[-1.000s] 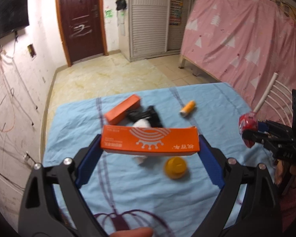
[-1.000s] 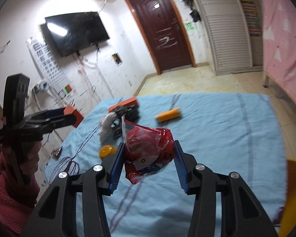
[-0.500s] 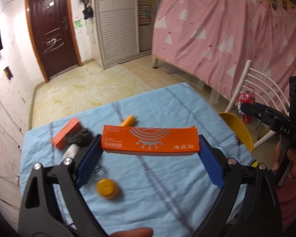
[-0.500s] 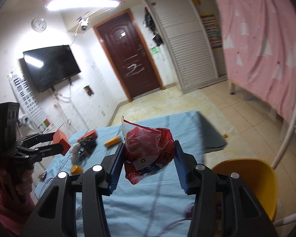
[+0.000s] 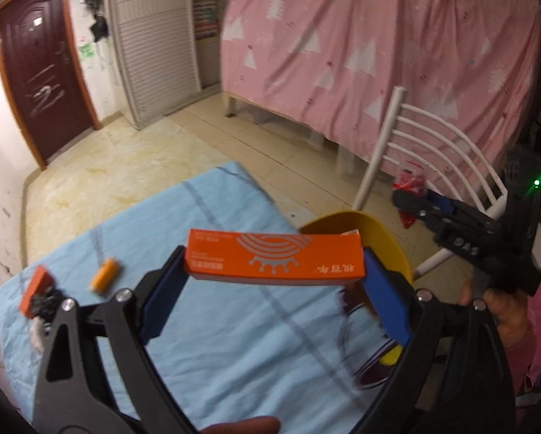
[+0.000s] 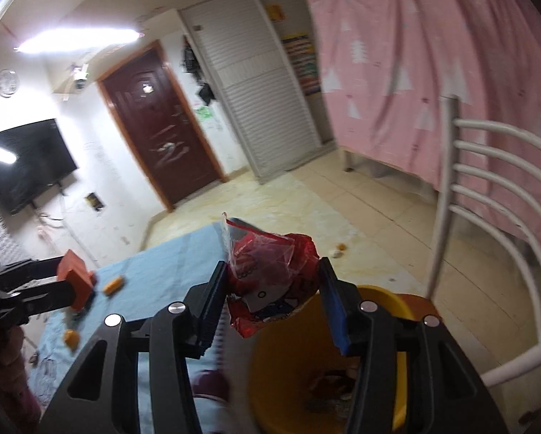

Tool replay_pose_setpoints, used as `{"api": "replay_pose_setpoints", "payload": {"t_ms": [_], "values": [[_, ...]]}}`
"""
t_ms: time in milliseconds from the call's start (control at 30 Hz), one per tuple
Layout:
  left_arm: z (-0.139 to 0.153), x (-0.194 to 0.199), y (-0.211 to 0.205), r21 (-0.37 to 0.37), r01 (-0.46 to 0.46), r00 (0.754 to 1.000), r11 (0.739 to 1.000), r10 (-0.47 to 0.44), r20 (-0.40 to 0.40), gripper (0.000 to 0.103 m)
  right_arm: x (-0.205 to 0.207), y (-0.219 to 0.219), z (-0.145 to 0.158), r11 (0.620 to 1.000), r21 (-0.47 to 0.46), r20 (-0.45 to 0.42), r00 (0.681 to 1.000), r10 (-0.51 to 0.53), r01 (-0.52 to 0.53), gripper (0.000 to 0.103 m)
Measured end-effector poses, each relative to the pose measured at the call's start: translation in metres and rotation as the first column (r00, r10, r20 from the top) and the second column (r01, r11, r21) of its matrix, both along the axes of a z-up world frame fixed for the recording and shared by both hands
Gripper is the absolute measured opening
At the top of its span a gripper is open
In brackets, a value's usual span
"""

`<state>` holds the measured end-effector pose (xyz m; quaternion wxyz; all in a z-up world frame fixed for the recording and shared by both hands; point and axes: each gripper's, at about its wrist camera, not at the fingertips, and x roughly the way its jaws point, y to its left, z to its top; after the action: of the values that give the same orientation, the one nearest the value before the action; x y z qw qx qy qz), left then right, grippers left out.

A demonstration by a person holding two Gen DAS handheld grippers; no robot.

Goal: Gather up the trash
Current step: 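Carry the orange box and red bag over the yellow bin with both tools, then open both tools over the yellow bin to drop the box and bag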

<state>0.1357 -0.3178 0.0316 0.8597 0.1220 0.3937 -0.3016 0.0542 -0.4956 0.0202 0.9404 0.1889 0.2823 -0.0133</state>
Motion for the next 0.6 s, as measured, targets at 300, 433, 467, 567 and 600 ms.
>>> {"api": "replay_pose_setpoints", "payload": {"t_ms": [300, 433, 467, 567, 600], "values": [[-0.019, -0.006, -0.065, 0.011, 0.074, 0.995, 0.997, -0.073, -0.070, 0.089, -0.017, -0.049, -0.011, 0.990, 0.049, 0.011, 0.991, -0.132, 0.131, 0.070], [-0.023, -0.006, -0.084, 0.010, 0.097, 0.992, 0.995, -0.096, -0.084, 0.090, -0.027, -0.071, -0.009, 0.977, 0.080, 0.034, 0.979, -0.202, 0.199, 0.070], [-0.023, -0.007, -0.089, 0.012, 0.103, 0.991, 0.995, -0.102, -0.087, 0.090, -0.030, -0.075, -0.010, 0.974, 0.088, 0.036, 0.977, -0.212, 0.208, 0.071], [-0.023, -0.008, -0.093, 0.011, 0.116, 0.989, 0.993, -0.114, -0.089, 0.093, -0.034, -0.079, -0.009, 0.971, 0.098, 0.045, 0.974, -0.222, 0.217, 0.071], [-0.023, -0.008, -0.092, 0.010, 0.117, 0.989, 0.993, -0.116, -0.088, 0.095, -0.036, -0.077, -0.009, 0.971, 0.101, 0.048, 0.974, -0.222, 0.216, 0.071]]}}
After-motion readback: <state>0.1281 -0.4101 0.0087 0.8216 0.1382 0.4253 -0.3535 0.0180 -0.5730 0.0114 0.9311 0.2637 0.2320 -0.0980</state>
